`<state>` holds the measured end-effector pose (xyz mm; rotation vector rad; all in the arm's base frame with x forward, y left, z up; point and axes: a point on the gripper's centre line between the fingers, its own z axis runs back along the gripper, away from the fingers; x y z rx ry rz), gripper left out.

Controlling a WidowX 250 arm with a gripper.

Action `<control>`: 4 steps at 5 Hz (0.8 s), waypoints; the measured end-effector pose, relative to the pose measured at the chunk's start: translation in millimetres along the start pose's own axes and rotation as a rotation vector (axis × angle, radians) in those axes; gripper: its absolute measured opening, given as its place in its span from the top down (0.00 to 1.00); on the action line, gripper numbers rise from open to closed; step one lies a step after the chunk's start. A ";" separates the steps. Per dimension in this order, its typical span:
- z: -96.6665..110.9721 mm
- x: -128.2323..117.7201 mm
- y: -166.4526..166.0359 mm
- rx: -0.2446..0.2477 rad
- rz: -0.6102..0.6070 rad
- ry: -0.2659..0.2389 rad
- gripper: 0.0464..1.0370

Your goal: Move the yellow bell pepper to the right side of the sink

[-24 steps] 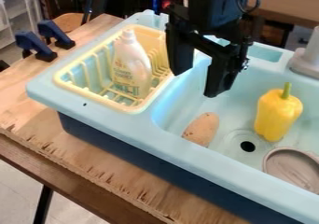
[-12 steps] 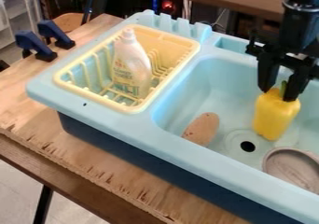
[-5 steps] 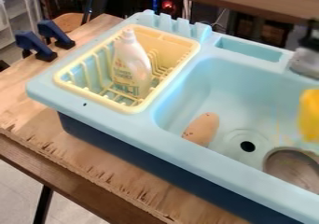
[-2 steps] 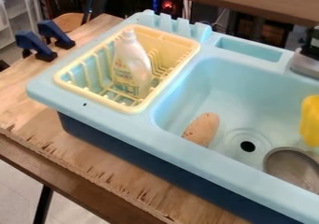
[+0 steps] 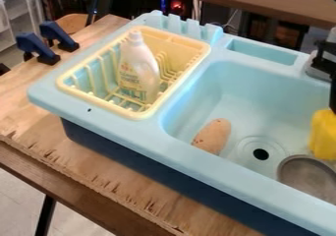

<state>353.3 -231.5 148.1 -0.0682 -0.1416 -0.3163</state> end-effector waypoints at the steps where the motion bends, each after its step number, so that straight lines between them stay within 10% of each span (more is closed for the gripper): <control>1: -1.5 1.2 -3.6 -0.016 -0.013 -0.012 0.35; 2: -5.5 -2.6 -3.5 -0.040 -0.024 -0.022 0.07; 4: 48.9 -33.1 15.0 -0.054 -0.039 -0.091 0.03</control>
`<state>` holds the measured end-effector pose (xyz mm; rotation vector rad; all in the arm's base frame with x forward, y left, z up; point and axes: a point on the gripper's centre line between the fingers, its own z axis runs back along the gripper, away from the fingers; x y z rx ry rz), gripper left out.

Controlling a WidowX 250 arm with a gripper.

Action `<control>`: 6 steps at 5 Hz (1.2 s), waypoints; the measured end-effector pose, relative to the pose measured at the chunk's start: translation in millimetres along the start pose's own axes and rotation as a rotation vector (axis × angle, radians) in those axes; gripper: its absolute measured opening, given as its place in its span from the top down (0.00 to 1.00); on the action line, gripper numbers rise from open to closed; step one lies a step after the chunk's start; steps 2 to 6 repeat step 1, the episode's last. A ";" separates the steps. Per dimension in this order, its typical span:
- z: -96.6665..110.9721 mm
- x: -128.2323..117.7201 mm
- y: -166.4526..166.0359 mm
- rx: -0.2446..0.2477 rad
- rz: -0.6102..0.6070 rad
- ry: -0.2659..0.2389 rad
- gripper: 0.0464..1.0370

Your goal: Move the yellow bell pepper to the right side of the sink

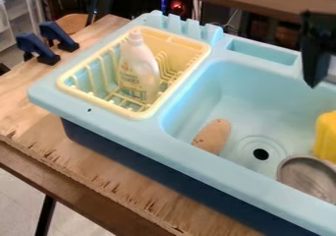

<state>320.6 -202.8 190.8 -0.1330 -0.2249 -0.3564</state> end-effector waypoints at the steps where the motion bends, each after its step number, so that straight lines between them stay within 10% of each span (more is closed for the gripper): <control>1: 16.0 -14.0 10.6 0.001 0.026 0.006 0.04; 6: 16.0 -14.0 10.6 0.001 0.026 0.006 0.04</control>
